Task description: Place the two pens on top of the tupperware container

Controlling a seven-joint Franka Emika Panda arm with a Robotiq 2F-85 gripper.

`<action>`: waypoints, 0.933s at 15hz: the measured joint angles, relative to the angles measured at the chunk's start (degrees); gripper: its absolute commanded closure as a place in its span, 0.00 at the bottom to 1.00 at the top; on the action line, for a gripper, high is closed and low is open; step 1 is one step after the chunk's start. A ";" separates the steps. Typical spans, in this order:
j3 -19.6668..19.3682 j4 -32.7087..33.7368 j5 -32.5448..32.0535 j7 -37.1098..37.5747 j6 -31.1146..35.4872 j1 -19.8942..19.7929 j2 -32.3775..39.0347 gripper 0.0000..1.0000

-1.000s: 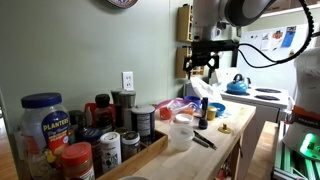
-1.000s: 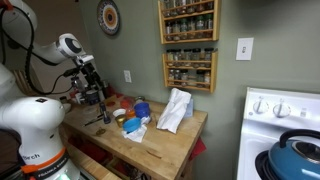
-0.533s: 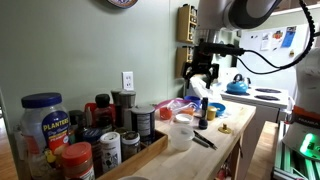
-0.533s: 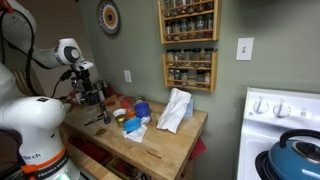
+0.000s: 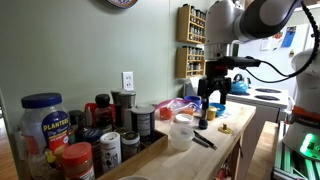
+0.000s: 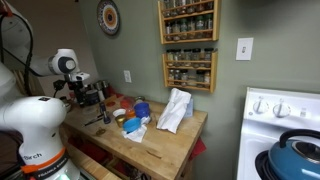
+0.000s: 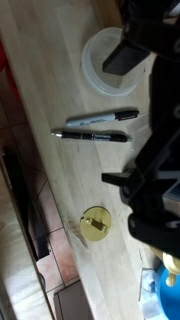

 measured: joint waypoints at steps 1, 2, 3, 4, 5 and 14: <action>0.00 0.00 0.04 -0.18 0.00 0.01 0.00 0.00; 0.00 0.00 0.07 -0.31 0.00 0.02 0.00 0.00; 0.00 0.00 0.09 -0.41 0.00 0.02 0.00 0.00; 0.00 0.00 0.10 -0.47 0.00 0.02 0.00 0.00; 0.36 0.11 0.09 -0.66 0.00 -0.23 0.15 0.00; 5.40 -2.24 -0.54 -5.45 14.69 -1.57 8.57 0.00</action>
